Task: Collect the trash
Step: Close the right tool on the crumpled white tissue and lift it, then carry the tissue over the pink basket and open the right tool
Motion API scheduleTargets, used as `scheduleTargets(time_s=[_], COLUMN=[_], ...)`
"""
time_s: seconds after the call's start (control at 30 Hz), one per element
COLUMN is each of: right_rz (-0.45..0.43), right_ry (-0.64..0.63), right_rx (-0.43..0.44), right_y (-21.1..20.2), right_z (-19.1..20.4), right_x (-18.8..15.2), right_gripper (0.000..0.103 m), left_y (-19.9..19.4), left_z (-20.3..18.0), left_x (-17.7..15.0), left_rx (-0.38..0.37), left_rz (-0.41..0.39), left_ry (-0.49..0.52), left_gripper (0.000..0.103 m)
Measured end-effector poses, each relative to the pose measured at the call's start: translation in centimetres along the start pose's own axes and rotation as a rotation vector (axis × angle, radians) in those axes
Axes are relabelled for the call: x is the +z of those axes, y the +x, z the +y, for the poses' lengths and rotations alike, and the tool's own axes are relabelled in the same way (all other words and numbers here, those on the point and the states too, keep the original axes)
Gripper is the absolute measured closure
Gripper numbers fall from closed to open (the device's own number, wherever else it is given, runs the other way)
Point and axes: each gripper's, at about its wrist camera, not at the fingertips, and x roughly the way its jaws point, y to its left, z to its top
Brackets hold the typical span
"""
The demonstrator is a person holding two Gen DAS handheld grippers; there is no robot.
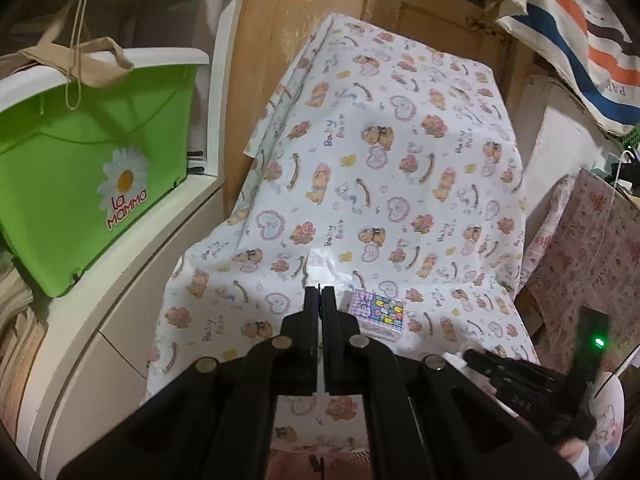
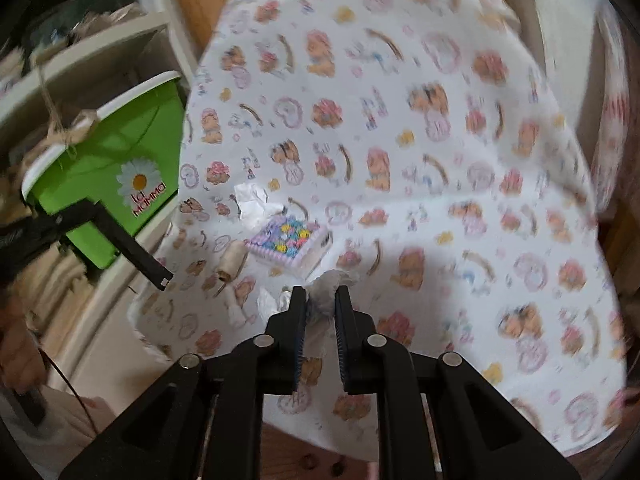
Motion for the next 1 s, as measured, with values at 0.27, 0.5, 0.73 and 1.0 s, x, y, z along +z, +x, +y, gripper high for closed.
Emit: scheduleTargets(time_s=[0.27,0.5,0.73,1.0], right_rz=[0.134,0.087,0.003,-0.029], right_ry=[0.064,0.004,-0.025,-0.095], right_rx=[-0.043,-0.035,0.013,0.101], right_y=[2.9,2.1,-1.9,-5.9], right_z=[-2.5,-1.4,0.4,4.8], right_x=[-1.8,-1.7,-0.7,-1.9], right_gripper=[0.081,0.096,0.097,0.097], left_y=[0.1,-0.9,-3.4,-3.1], left_z=[0.4,-0.1,-0.2,0.1], left_x=[-0.9,-1.6,-3.0,-5.2], left_rx=[0.029,-0.013,-0.036,-0.068], left_rz=[0.021,0.028,0.069,0.168], left_ry=[-0.013,-0.020,-0.077,-0.119], left_gripper=[0.102,0.102,0.102,0.102])
